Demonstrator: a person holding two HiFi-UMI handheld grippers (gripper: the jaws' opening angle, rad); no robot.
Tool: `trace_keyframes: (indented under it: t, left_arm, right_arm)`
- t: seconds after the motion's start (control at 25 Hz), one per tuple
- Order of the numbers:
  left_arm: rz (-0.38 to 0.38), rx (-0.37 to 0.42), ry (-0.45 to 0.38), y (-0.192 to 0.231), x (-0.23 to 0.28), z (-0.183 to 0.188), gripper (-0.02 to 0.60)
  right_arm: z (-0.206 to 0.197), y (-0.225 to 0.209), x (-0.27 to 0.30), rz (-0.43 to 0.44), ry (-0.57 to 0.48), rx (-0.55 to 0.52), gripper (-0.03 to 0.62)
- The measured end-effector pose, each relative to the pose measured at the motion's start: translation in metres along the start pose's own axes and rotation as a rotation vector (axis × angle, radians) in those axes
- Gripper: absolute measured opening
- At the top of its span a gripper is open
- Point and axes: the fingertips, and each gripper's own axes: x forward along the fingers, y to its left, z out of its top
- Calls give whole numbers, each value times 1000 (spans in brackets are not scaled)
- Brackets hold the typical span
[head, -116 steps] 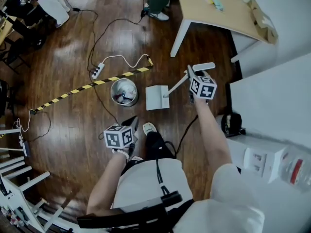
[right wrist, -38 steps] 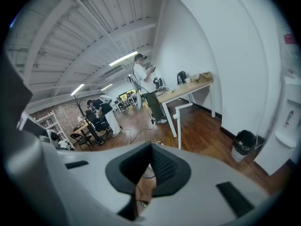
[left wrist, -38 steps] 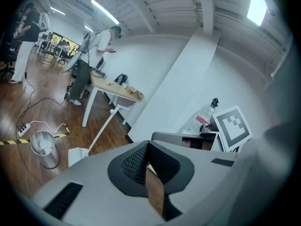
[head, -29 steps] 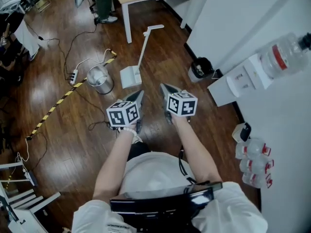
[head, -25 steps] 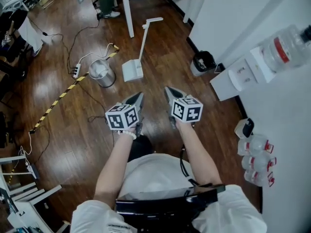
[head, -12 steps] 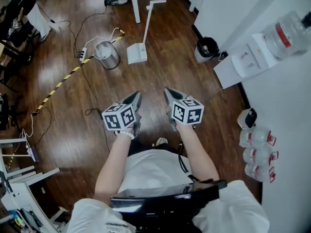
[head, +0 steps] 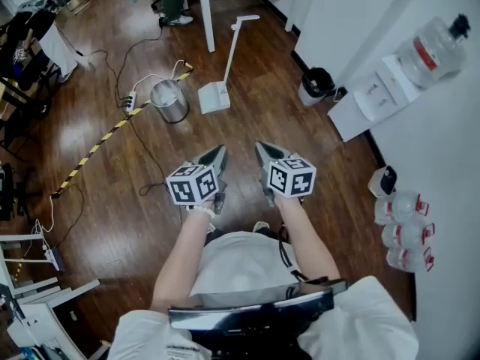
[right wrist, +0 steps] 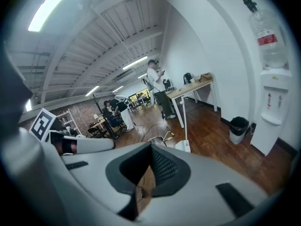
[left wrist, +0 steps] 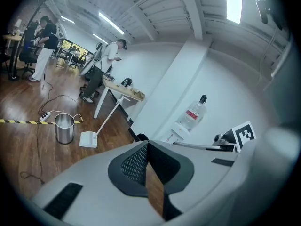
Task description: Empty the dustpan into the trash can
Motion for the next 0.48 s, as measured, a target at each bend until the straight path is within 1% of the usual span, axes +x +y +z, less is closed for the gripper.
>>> trace_keyframes:
  t: [0.32, 0.48]
  left_arm:
    - [-42, -23, -12, 15, -12, 7, -6]
    - [-53, -25, -16, 24, -19, 9, -6]
  right_arm:
    - [-5, 18, 6, -39, 5, -15, 2]
    - [-6, 31, 12, -39, 4, -25, 2]
